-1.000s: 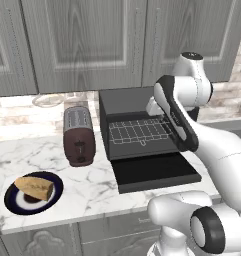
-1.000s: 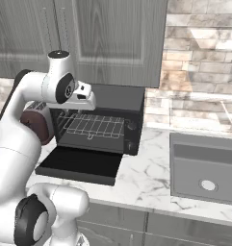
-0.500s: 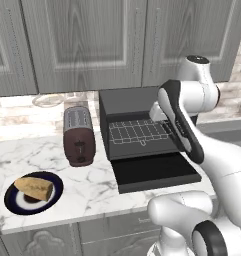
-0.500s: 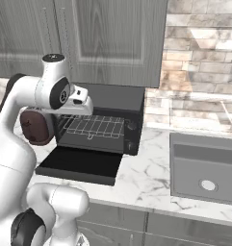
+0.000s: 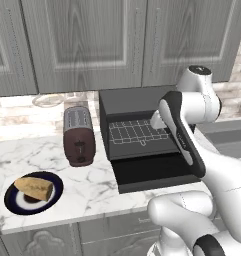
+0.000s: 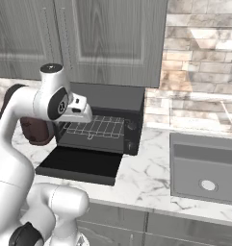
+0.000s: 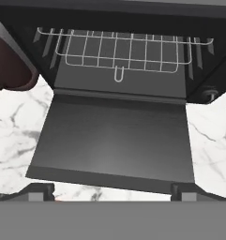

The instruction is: Pull the toaster oven rack outwards. Pick up the baguette from the plate and place it on the toaster oven rack. Close the toaster oven door fully and set the temperature to the lowest setting.

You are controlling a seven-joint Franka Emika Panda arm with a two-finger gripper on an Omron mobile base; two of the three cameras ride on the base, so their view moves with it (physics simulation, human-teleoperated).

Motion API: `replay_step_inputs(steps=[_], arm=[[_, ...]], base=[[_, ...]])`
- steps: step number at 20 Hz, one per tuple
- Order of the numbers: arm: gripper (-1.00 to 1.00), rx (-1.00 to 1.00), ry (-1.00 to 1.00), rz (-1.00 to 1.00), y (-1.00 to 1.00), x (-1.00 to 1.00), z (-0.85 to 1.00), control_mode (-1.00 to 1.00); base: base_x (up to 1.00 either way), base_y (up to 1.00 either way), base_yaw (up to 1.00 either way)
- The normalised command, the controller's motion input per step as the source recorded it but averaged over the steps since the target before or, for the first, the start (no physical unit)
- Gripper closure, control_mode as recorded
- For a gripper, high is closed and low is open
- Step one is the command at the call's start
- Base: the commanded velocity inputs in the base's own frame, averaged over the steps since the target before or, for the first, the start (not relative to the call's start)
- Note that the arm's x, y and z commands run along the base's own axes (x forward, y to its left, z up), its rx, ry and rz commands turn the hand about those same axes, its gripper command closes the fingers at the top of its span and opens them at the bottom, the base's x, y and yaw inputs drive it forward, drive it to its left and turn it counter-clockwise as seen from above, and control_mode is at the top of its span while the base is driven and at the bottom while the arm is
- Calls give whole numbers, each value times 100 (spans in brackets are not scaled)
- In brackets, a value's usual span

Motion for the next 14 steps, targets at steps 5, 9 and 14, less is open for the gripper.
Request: replay_step_inputs(steps=[5,9,14], arm=[[-100,0,-1,0,2,0,-28,-100],[-100,0,0,0,6,5,-38,-100],[-100,0,0,0,6,16,-37,-100]], base=[[0,0,0],[0,0,0],[0,0,0]])
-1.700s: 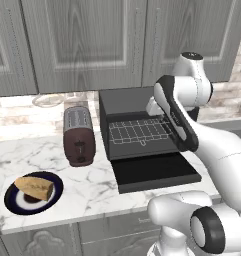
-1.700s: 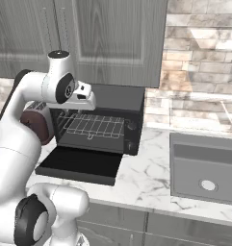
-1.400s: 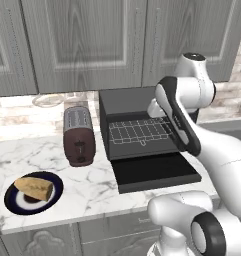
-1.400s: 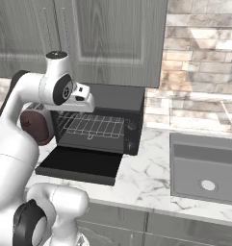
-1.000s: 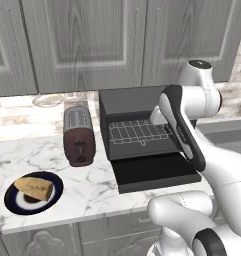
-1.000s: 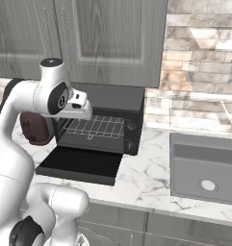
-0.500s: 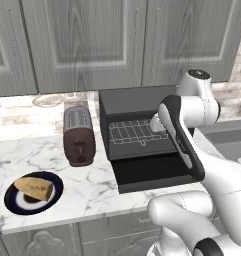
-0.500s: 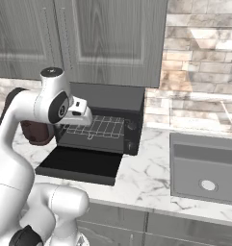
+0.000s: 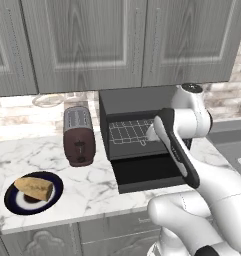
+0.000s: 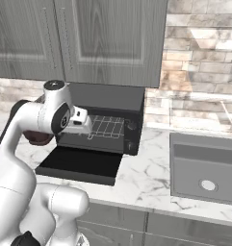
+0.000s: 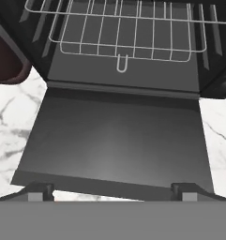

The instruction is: Pull the toaster oven rack outwards. Pick up the baguette from the plate and place it on the toaster oven rack. Close the toaster oven door fully and set the temperature to the lowest setting.

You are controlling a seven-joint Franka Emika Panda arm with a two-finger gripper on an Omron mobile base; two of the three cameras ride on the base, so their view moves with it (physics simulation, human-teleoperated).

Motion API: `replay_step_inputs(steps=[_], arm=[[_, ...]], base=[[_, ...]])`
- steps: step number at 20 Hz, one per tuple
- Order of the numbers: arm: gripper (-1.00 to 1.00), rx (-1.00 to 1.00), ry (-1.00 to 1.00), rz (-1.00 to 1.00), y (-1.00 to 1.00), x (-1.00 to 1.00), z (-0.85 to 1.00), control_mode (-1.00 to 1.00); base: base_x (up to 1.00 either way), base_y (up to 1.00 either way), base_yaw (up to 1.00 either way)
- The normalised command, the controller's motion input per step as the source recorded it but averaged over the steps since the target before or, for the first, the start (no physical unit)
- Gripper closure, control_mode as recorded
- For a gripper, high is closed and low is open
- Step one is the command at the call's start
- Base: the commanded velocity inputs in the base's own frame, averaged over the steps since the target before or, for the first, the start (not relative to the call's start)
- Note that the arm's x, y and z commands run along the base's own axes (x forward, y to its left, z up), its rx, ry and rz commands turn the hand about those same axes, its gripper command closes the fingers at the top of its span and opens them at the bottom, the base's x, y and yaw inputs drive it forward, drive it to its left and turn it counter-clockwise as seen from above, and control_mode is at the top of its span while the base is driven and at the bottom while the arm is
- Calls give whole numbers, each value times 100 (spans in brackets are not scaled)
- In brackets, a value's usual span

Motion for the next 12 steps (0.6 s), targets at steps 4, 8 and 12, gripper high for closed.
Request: replay_step_inputs(steps=[4,8,12], arm=[[-100,0,-1,0,4,22,-30,-100],[-100,0,-2,0,3,30,-26,-100],[-100,0,-2,0,2,39,-19,-100]], base=[[0,0,0],[0,0,0],[0,0,0]])
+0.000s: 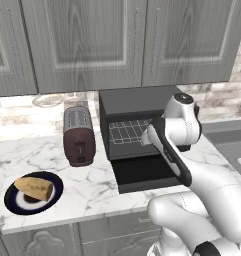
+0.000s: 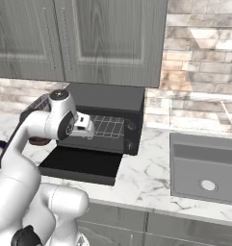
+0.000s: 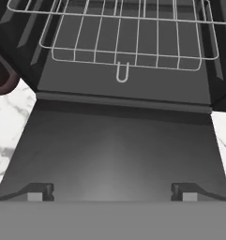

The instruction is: Pull the toaster oven rack outwards. Pick up the baguette from the plate and place it on the toaster oven rack. Close the toaster oven door fully and set the temperature to the lowest setting.

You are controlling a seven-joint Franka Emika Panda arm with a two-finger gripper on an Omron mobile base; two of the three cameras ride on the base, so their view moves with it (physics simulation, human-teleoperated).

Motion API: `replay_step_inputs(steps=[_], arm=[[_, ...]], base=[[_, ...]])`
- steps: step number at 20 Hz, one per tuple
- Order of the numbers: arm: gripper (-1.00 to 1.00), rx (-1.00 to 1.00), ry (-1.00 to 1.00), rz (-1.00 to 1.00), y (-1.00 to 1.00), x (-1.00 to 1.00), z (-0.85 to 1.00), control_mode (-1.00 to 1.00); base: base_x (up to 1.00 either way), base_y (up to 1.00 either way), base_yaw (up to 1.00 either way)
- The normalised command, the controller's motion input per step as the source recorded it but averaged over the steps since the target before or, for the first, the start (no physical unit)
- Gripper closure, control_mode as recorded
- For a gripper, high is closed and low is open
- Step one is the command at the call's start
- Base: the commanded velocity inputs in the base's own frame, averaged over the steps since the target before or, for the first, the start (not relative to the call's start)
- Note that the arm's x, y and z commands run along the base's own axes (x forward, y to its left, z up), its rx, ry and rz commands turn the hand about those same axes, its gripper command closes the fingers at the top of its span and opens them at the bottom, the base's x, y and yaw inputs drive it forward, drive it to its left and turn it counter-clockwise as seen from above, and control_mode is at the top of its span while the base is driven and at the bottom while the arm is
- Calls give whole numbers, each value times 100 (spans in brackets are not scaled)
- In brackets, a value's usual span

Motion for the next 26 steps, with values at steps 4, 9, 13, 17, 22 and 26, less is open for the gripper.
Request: replay_step_inputs(steps=[4,9,13,17,22,26], arm=[[-100,0,-2,0,1,41,-18,-100],[-100,0,-1,0,0,33,-20,-100],[-100,0,0,0,0,28,-24,-100],[-100,0,0,0,0,23,-24,-100],[-100,0,0,0,0,15,-25,-100],[-100,0,0,0,1,16,-22,-100]], base=[[0,0,0],[0,0,0],[0,0,0],[0,0,0],[0,0,0],[0,0,0]])
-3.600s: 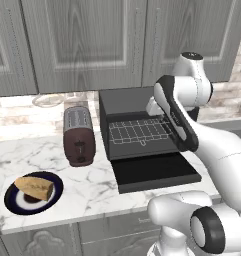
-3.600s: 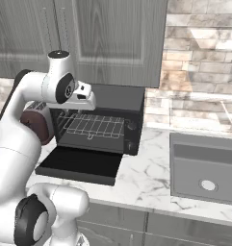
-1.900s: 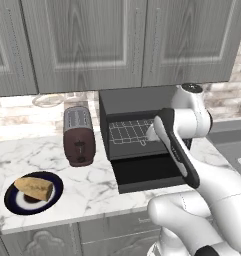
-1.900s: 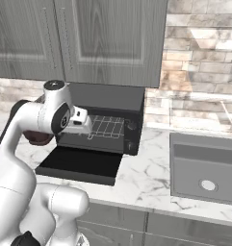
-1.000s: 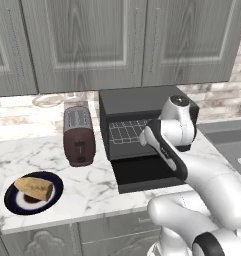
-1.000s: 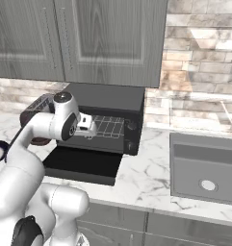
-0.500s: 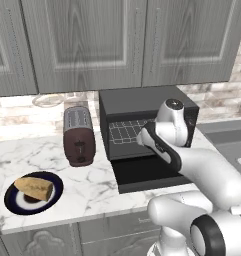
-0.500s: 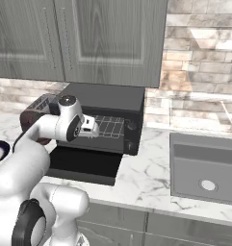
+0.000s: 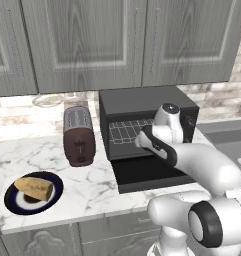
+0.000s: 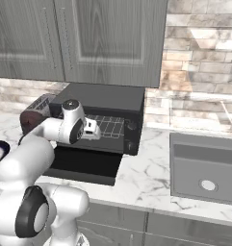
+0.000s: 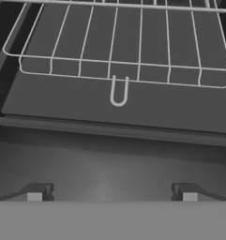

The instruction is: Pull the toaster oven rack outwards. Pick up the baguette from the plate and place it on the toaster oven rack. Close the toaster oven door fully and set the temperature to the lowest setting.

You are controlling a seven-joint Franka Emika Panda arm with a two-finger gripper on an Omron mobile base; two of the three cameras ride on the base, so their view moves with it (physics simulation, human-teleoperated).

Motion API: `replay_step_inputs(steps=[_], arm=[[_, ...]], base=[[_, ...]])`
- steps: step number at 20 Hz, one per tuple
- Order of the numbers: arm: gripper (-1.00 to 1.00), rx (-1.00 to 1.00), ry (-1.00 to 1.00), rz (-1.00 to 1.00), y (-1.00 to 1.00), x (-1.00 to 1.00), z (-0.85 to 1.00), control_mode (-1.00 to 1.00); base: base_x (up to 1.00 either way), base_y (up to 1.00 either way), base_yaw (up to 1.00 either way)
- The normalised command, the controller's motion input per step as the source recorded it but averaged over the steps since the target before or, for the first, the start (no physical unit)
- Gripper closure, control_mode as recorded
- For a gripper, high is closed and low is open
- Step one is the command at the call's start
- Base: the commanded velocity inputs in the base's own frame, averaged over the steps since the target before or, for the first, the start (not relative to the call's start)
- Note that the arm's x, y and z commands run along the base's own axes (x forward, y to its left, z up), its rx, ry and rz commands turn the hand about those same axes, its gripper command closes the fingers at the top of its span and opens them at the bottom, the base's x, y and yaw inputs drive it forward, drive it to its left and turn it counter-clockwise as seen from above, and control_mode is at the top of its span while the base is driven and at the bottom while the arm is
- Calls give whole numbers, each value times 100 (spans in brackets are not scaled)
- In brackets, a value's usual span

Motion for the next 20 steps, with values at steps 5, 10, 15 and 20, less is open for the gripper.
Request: replay_step_inputs(steps=[5,10,15,20], arm=[[-100,0,0,0,1,20,-20,-100],[-100,0,0,0,0,22,-13,-100],[-100,0,0,0,0,29,-14,-100],[-100,0,0,0,0,27,-17,-100]], base=[[0,0,0],[0,0,0],[0,0,0],[0,0,0]])
